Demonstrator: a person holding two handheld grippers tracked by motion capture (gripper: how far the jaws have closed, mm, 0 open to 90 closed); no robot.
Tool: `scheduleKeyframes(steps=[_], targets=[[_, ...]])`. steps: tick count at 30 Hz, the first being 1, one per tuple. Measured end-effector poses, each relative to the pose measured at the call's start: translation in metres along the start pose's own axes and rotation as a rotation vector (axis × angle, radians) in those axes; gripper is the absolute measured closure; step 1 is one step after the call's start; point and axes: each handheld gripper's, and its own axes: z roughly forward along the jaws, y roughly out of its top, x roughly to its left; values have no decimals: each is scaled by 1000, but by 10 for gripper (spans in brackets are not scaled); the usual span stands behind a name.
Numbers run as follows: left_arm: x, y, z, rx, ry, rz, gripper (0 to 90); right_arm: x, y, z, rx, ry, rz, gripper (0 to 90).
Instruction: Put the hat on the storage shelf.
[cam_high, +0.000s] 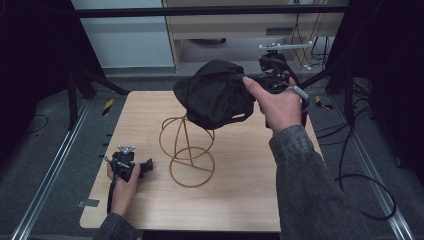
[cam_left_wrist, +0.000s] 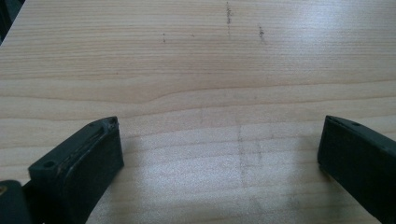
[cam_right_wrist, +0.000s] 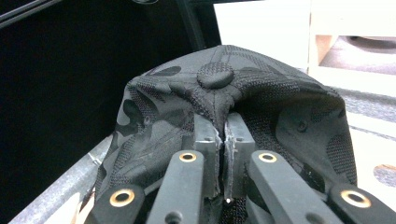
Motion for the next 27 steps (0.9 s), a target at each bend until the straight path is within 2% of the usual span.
scheduleKeyframes(steps=[8, 15, 27], targets=[[0, 0, 0, -5, 2, -6, 0, 16, -2, 16, 25, 54, -17, 865], [0, 0, 0, -5, 3, -5, 0, 27, -6, 26, 54, 82, -40, 865], [-1, 0, 0, -5, 4, -7, 0, 22, -27, 40, 117, 114, -32, 865]])
